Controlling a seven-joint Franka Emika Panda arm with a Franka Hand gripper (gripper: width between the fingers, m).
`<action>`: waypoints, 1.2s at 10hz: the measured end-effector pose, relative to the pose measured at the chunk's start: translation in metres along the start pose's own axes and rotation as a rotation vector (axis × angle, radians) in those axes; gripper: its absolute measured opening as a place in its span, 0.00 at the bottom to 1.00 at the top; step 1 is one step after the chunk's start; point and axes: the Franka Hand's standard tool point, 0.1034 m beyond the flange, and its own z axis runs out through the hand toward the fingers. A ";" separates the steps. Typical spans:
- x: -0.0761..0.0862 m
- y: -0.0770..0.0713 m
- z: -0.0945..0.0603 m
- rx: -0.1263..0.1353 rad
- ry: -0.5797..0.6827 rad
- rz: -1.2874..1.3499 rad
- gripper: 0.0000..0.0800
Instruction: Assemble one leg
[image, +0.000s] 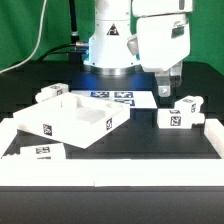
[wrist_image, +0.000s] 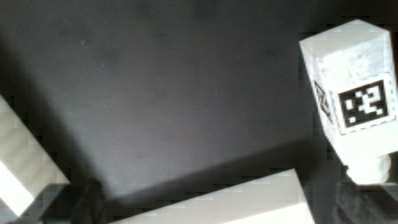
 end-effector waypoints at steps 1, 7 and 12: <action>0.000 0.000 0.000 0.000 0.000 0.000 0.81; 0.000 0.000 0.000 0.002 -0.002 0.009 0.81; 0.003 -0.030 0.001 -0.002 0.001 0.121 0.81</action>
Offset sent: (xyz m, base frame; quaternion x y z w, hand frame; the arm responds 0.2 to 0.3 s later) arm 0.0000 0.0000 0.0000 0.0000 0.0000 0.0000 1.0000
